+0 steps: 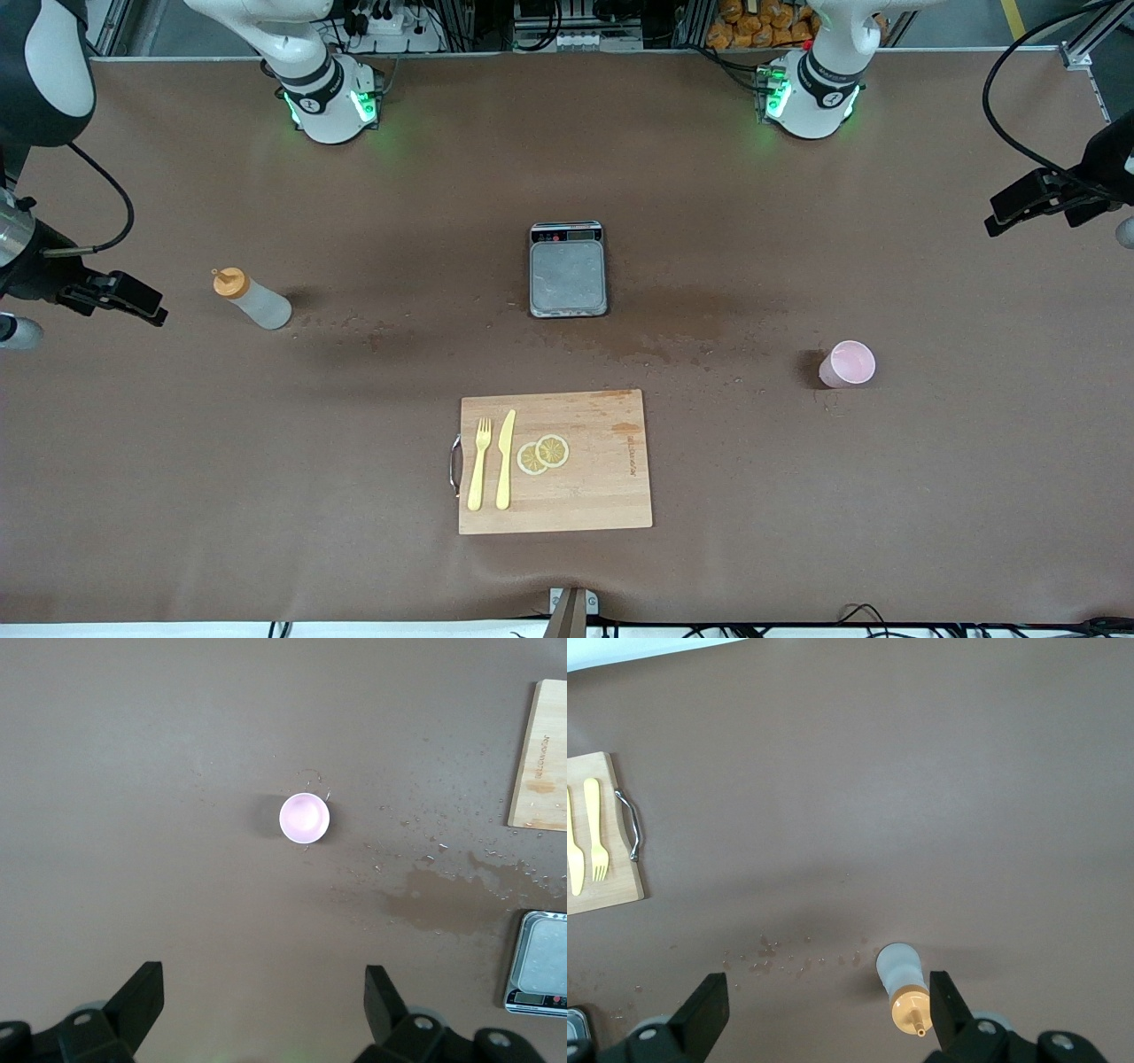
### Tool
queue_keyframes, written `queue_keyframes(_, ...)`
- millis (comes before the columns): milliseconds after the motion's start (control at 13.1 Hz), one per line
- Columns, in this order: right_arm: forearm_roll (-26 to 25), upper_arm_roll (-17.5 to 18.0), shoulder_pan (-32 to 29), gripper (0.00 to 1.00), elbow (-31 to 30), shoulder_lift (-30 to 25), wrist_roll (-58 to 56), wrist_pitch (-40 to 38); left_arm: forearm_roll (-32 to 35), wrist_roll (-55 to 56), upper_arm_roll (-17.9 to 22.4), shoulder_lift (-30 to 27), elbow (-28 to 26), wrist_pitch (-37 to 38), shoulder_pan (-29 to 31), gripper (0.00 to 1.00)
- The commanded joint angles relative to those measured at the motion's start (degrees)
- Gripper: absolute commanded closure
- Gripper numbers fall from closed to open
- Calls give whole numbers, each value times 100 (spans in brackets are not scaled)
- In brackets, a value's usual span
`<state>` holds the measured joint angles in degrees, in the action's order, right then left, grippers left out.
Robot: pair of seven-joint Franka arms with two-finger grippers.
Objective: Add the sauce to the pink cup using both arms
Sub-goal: 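Move the left gripper toward the pink cup while the right gripper approaches the bottle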
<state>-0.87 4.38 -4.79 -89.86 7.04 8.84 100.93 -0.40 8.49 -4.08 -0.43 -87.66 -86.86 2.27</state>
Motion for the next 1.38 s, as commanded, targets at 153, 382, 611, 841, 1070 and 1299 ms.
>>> queue_keyframes(153, 61, -7, -31, 0, -128, -159, 74, 41, 145, -93, 30, 26, 100, 82, -60, 0)
queue_keyframes(382, -35, -16, -31, 0, 12, -106, 57, 41, 145, -84, -23, 34, 109, 91, -51, 0)
queue_keyframes(611, -45, -42, -136, 0, 118, -53, -5, 50, 285, -76, -40, 34, 118, 100, -69, 0)
queue_keyframes(841, -53, -42, -286, 0, 109, -27, -5, 59, 304, -84, -40, 34, 135, 108, -77, 0)
queue_keyframes(1070, -53, -42, -365, 0, 91, 78, -5, 50, 225, -119, -40, 34, 101, 249, -122, 0)
queue_keyframes(1299, 52, -34, -628, 0, 92, 236, 39, 41, 216, -120, -40, 34, -66, 267, -95, 0)
